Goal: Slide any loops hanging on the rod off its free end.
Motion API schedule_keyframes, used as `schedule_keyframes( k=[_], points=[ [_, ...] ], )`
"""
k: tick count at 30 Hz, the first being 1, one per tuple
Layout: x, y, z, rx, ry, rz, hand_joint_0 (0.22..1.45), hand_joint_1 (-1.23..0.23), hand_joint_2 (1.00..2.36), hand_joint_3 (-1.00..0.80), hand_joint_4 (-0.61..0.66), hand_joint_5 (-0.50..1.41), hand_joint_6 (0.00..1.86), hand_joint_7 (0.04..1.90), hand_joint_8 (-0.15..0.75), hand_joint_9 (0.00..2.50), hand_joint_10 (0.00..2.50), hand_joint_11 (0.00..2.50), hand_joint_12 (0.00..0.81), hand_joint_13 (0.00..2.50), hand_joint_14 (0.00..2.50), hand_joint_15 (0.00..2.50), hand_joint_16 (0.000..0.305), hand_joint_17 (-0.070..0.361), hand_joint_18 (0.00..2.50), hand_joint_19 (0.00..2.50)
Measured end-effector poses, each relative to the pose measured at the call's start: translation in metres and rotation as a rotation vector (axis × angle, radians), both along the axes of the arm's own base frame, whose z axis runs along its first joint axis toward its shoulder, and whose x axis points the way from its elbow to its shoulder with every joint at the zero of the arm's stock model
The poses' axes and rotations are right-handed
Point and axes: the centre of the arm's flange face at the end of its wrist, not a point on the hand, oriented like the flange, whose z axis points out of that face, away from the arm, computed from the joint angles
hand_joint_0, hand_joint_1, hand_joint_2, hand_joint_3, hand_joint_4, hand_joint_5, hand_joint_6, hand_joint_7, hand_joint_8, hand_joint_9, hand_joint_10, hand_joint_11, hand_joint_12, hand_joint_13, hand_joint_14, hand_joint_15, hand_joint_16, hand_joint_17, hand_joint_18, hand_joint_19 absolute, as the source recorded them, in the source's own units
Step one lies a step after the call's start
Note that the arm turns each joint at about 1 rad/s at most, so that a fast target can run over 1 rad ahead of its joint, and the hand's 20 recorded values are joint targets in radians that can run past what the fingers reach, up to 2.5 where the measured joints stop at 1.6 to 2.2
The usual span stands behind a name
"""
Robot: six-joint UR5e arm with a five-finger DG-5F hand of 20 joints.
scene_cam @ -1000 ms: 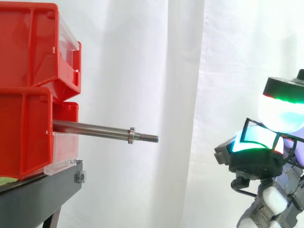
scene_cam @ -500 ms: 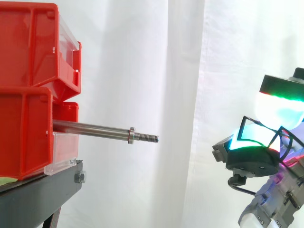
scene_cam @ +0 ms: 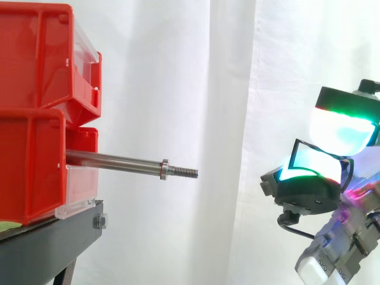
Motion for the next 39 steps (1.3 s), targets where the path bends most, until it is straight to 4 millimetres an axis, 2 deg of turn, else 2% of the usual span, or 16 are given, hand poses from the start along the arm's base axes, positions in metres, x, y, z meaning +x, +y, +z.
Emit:
schedule_keyframes(
  k=[10,21,25,39],
  points=[
    [0.0001,-0.0005,-0.0001,-0.017,-0.001,-0.001,0.63,-0.64,1.01,-0.40,0.07,-0.20,0.85,1.34,0.308,1.10,0.02,0.69,0.278,0.67,0.00,0.00,0.043,0.097,0.59,0.12],
    [0.0004,-0.0004,0.0002,-0.057,-0.005,0.012,0.62,-0.65,1.01,-0.33,0.08,-0.19,0.86,1.38,0.334,1.06,0.02,0.60,0.277,0.61,0.00,0.00,0.043,0.097,0.53,0.09],
    [0.0006,-0.0004,0.0006,-0.060,-0.007,0.012,0.62,-0.65,1.01,-0.33,0.09,-0.19,0.87,1.39,0.334,1.02,0.02,0.46,0.263,0.58,0.00,0.00,0.042,0.095,0.47,0.06],
    [0.0008,-0.0005,0.0007,-0.060,-0.009,0.012,0.63,-0.65,1.01,-0.34,0.07,-0.19,0.88,1.38,0.329,0.91,0.01,0.28,0.248,0.56,0.00,0.00,0.041,0.091,0.44,0.04]
  ],
)
